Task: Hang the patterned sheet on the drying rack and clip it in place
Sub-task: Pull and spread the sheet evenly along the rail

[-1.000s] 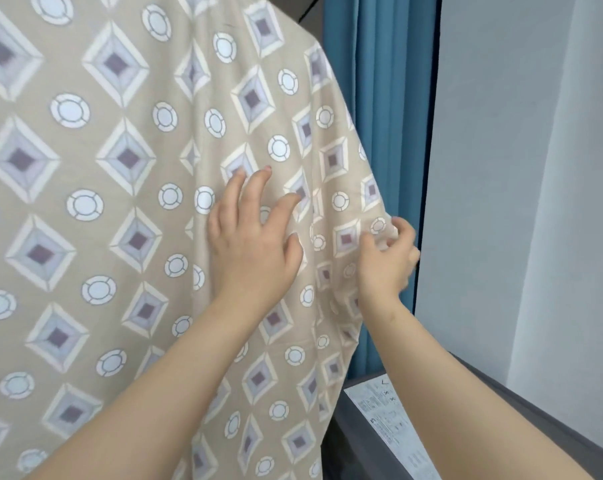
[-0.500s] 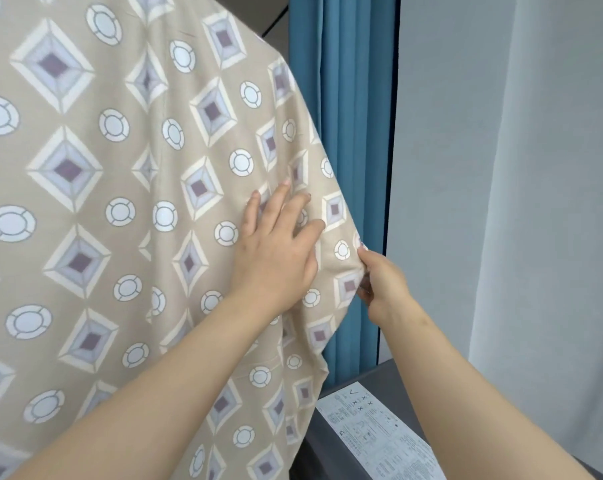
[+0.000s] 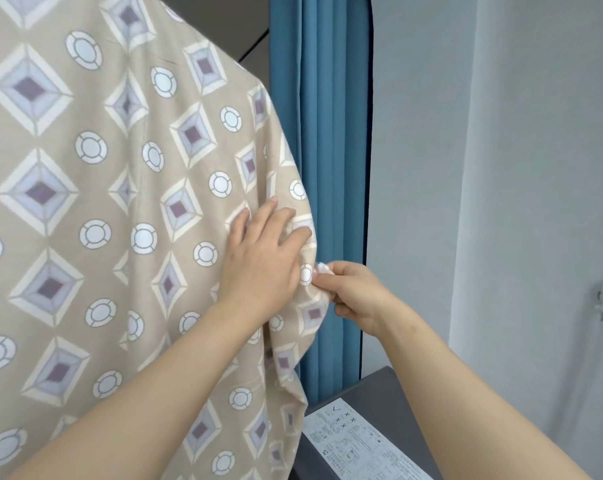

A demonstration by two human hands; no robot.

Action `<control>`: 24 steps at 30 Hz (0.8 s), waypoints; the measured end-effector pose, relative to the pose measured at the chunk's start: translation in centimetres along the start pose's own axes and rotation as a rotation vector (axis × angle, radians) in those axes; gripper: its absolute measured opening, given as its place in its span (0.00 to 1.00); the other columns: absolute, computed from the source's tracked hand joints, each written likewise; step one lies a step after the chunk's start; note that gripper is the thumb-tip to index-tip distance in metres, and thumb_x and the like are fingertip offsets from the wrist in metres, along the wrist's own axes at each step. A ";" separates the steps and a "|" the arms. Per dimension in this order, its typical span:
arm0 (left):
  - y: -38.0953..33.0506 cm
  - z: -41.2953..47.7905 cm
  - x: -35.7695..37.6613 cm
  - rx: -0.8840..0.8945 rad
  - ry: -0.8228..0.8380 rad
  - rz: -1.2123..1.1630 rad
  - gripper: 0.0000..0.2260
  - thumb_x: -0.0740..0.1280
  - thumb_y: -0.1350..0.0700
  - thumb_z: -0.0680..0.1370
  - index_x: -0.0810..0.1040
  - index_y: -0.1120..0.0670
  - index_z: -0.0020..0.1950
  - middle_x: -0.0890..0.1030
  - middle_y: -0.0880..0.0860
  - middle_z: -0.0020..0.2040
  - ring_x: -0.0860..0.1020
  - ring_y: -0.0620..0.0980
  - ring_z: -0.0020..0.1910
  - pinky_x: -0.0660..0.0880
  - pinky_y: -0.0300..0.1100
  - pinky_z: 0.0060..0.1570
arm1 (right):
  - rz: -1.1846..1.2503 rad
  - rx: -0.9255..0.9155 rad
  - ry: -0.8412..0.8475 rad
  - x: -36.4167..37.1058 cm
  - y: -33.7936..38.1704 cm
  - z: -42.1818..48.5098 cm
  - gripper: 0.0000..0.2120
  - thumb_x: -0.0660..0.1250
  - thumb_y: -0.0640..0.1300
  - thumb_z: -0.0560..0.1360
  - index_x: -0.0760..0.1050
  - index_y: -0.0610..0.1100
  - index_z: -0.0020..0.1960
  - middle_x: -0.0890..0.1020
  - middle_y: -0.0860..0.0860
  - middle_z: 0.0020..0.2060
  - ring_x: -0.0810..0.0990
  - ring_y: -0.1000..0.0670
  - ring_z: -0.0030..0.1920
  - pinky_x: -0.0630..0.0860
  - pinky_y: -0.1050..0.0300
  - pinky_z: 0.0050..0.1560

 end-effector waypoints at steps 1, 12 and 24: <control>0.2 0.2 -0.2 0.005 -0.006 0.004 0.15 0.59 0.54 0.70 0.80 0.52 0.51 0.79 0.55 0.57 0.73 0.57 0.64 0.60 0.53 0.61 | -0.001 -0.033 -0.057 -0.4 0.7 0.0 0.12 0.67 0.41 0.75 0.68 0.45 0.35 0.70 0.52 0.25 0.63 0.58 0.19 0.57 0.66 0.20; 1.6 3.4 -1.9 0.038 -0.059 0.028 0.16 0.57 0.56 0.68 0.79 0.51 0.52 0.79 0.53 0.56 0.68 0.54 0.60 0.61 0.47 0.53 | 0.511 -0.221 -0.794 -9.2 4.0 -1.7 0.15 0.64 0.42 0.77 0.60 0.46 0.36 0.74 0.48 0.34 0.75 0.50 0.27 0.77 0.54 0.35; 2.8 6.1 -2.2 0.056 -0.013 0.079 0.17 0.55 0.56 0.68 0.79 0.52 0.50 0.80 0.54 0.55 0.75 0.56 0.57 0.61 0.46 0.51 | 0.227 -0.264 -0.474 -2.9 9.8 -0.3 0.24 0.61 0.38 0.74 0.60 0.49 0.67 0.77 0.48 0.37 0.71 0.52 0.31 0.70 0.56 0.40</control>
Point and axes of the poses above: each hand's wrist, its own z-axis towards the middle knuckle, its own x-axis out of the palm, y = z × x, the point moved 9 cm from there along z, towards the middle knuckle
